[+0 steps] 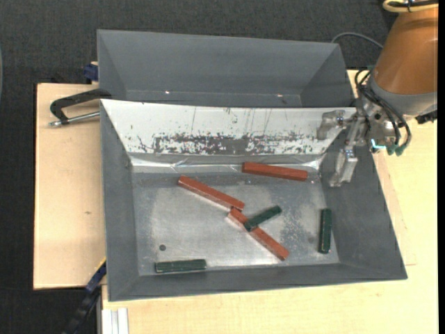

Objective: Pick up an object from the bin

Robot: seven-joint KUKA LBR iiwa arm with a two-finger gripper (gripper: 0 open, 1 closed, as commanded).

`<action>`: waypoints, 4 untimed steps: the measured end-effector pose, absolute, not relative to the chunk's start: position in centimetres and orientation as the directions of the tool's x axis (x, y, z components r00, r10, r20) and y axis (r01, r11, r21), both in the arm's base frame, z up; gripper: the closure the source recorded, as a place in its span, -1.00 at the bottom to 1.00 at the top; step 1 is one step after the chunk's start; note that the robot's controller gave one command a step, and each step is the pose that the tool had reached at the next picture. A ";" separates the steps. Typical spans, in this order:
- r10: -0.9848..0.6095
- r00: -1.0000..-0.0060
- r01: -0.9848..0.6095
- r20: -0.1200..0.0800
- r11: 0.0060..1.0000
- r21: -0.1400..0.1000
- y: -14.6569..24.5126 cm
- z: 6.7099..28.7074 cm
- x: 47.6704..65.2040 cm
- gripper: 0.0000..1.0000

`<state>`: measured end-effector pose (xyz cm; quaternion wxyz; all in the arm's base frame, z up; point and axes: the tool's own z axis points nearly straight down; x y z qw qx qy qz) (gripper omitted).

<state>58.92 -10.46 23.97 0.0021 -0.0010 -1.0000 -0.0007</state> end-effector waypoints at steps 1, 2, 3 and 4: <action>0.000 -1.000 0.000 -0.004 1.000 0.000 -10.4 24.4 59.1 -1.00; 0.001 -1.000 0.001 -0.004 1.000 0.000 -10.4 24.4 59.1 -1.00; -0.098 -0.995 -0.098 0.002 0.995 0.002 -12.2 20.8 58.6 -1.00; -0.264 -0.964 -0.264 -0.009 0.964 -0.004 -10.8 16.4 58.2 -1.00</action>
Offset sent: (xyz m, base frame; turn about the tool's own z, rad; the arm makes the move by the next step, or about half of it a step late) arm 0.0009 0.0025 -0.1097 0.0873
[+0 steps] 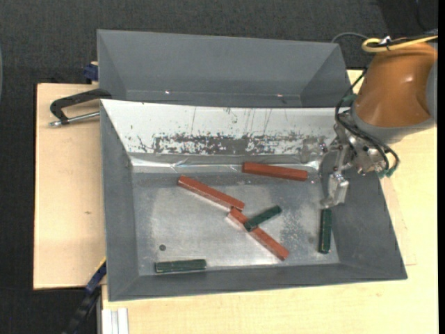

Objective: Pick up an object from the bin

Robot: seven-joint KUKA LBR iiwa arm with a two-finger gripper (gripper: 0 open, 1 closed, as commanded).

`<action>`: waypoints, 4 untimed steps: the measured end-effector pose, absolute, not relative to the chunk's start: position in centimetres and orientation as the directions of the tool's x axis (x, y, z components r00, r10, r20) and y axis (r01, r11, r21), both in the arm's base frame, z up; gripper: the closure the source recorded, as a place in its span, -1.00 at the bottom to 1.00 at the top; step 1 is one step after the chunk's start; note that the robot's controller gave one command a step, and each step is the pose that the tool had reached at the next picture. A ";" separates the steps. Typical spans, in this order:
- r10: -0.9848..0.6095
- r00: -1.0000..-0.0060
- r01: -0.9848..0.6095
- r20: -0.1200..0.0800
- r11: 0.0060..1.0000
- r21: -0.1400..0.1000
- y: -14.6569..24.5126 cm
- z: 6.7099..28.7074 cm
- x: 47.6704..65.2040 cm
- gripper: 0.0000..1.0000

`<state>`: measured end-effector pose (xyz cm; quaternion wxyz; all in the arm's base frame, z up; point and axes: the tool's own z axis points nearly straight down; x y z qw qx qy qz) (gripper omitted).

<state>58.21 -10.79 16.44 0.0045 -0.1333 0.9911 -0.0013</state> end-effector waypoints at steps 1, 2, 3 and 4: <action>-0.201 -0.980 -0.201 -0.002 0.980 0.001 -10.1 14.5 58.0 -1.00; -0.045 -0.999 -0.045 0.000 0.999 0.002 -8.4 15.3 57.0 -1.00; -0.309 -0.951 -0.309 -0.010 0.951 -0.003 -6.6 10.6 57.8 -1.00; -0.394 -0.919 -0.394 0.002 0.919 0.004 -7.9 7.7 56.8 -1.00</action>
Offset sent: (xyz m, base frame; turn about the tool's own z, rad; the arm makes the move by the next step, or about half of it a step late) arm -0.0251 0.0444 0.0040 -0.1400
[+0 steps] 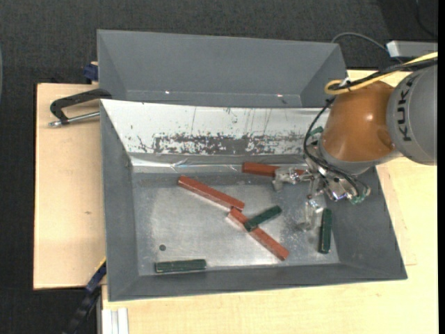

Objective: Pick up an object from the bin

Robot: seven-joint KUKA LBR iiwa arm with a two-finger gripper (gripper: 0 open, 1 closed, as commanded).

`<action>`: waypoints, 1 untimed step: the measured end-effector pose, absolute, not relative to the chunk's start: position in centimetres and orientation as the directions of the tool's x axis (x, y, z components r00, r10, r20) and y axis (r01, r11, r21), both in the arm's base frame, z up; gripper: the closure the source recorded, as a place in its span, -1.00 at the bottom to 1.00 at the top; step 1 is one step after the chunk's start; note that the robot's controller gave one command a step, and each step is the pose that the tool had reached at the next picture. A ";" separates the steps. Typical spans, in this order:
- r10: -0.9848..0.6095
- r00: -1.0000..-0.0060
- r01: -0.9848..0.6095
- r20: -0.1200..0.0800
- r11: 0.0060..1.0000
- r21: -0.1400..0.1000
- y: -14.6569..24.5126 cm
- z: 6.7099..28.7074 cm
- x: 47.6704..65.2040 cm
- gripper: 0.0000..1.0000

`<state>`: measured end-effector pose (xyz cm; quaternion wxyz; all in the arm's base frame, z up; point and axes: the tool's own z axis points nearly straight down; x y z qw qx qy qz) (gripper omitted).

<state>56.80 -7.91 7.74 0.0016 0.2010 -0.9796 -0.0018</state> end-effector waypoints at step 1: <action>-0.377 -0.926 -0.377 -0.002 0.926 0.001 -1.4 7.8 54.2 1.00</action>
Offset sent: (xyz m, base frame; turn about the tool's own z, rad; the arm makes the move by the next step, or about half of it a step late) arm 0.0000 0.0000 0.0000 0.0000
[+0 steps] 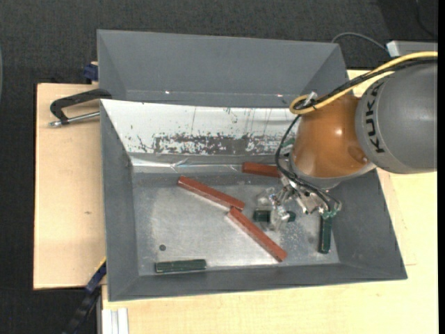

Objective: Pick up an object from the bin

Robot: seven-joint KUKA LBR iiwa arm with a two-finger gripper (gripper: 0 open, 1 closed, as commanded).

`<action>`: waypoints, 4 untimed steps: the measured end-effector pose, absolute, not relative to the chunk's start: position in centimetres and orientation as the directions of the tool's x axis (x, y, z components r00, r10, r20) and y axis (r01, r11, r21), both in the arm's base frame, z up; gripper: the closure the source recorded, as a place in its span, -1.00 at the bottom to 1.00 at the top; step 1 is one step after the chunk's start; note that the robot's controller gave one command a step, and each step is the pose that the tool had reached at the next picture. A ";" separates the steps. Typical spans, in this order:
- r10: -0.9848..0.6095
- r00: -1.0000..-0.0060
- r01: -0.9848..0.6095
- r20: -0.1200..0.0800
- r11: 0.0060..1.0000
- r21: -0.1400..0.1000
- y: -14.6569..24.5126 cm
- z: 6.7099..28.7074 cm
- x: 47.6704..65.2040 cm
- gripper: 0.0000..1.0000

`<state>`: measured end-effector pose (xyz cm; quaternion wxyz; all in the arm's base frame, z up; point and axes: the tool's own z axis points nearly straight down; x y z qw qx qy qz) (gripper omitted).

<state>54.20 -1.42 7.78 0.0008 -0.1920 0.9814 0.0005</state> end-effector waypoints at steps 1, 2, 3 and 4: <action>-0.377 -0.926 -0.377 -0.002 0.926 0.001 -1.4 7.8 54.2 1.00; -0.407 -0.913 -0.407 -0.007 0.913 -0.002 -0.3 23.2 51.8 1.00; -0.407 -0.913 -0.407 -0.005 0.913 -0.001 -0.3 23.2 51.7 -1.00; -0.407 -0.913 -0.407 -0.005 0.913 -0.001 -0.3 23.2 51.7 -1.00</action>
Offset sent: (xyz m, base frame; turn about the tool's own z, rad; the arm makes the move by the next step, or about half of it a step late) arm -0.0260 0.0102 0.1527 -0.0335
